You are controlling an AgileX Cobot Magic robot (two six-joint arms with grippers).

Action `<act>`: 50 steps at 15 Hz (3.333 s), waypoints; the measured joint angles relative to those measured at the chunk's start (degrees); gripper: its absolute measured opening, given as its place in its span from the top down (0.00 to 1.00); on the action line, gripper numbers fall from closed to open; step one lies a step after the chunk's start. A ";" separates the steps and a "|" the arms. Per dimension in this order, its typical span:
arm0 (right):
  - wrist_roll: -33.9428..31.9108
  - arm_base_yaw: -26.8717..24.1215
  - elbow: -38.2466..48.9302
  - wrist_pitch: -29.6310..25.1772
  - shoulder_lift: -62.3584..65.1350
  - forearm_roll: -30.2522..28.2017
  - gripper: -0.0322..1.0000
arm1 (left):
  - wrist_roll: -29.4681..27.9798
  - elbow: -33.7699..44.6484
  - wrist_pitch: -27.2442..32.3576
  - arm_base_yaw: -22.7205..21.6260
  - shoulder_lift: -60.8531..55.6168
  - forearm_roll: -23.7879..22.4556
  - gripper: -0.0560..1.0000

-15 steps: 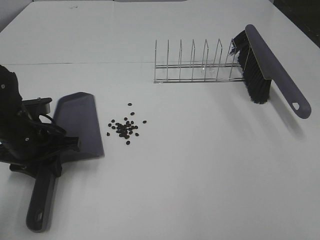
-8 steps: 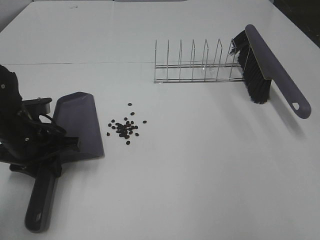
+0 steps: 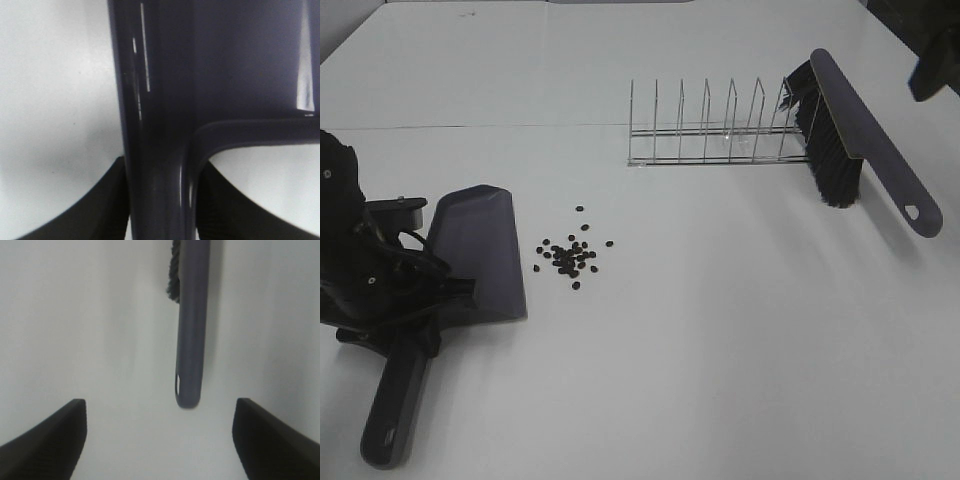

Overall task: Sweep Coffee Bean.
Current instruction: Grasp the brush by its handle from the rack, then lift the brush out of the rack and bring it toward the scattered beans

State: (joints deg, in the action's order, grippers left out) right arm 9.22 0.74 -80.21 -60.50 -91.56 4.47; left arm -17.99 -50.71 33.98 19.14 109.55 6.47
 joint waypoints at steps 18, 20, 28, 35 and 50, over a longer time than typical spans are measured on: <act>11.57 -0.40 -32.95 9.74 -43.14 -0.34 0.34 | 0.40 -0.17 0.86 0.06 0.06 -0.40 0.63; 7.85 -0.40 -32.95 11.06 -43.14 -3.21 0.55 | 0.40 -0.17 0.92 0.06 0.06 -0.40 0.63; 0.23 -0.46 -32.95 0.92 -33.06 -7.16 0.61 | 0.34 -0.17 1.32 0.06 0.06 -1.03 0.63; -4.30 2.98 -17.88 -2.52 -14.27 -5.04 0.61 | 0.34 -0.29 3.72 0.06 0.06 -6.82 0.63; -25.95 27.44 -11.12 -2.81 -28.99 -30.88 0.61 | -6.07 -11.40 16.39 2.98 5.50 -18.62 0.63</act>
State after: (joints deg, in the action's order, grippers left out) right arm -16.73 28.19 -91.33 -63.31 -120.55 -26.41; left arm -24.06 -62.11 50.36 22.12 115.05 -12.15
